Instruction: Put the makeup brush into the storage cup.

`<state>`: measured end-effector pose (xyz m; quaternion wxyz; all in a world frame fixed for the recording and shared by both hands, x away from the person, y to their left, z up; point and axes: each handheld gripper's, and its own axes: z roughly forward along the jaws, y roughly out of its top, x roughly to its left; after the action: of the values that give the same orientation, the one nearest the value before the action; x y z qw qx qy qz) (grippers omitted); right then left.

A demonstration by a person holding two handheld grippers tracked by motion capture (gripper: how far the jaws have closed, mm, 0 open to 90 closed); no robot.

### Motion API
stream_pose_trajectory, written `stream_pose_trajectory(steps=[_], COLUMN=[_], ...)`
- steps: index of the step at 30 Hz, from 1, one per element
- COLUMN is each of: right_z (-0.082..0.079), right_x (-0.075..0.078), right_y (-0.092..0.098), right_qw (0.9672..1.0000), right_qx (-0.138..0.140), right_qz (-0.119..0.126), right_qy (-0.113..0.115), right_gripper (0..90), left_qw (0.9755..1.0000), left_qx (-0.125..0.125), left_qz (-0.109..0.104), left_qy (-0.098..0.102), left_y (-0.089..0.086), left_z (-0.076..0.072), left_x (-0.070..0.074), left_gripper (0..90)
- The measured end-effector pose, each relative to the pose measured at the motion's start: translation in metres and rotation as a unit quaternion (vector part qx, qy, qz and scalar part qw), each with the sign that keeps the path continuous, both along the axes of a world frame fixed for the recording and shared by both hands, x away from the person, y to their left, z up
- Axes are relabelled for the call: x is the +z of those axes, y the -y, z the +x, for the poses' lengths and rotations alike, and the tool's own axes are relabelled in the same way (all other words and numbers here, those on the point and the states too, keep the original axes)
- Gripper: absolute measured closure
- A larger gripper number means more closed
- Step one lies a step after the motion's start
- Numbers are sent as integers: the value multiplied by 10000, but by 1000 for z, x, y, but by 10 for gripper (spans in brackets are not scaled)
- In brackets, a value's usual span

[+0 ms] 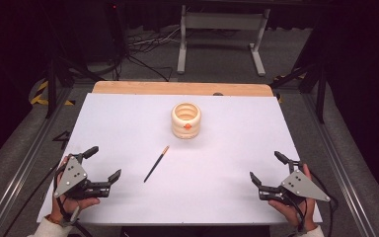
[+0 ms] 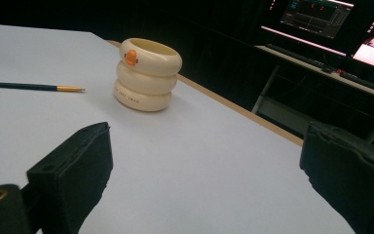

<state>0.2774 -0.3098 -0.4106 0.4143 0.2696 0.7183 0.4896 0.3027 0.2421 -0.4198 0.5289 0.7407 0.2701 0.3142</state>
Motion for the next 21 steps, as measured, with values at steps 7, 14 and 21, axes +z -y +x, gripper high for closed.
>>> stream_pose_trajectory(steps=[7, 14, 21], right_z=[2, 4, 4], right_x=[-3, -4, -6], right_y=[-2, -5, -3], right_qw=[9999, 9996, 9996], right_qx=[-18, -9, -176], right_qz=[-117, -251, -202], right_qy=[-115, -128, -92], right_gripper=[63, 66, 82], left_qw=[9997, 9985, 9948], left_qx=[47, 69, 276], left_qz=[88, 303, 591], left_qy=[-202, -443, -786], left_y=[2, 8, 23], left_z=[2, 6, 22], left_x=[-3, -4, -1], left_gripper=[47, 61, 74])
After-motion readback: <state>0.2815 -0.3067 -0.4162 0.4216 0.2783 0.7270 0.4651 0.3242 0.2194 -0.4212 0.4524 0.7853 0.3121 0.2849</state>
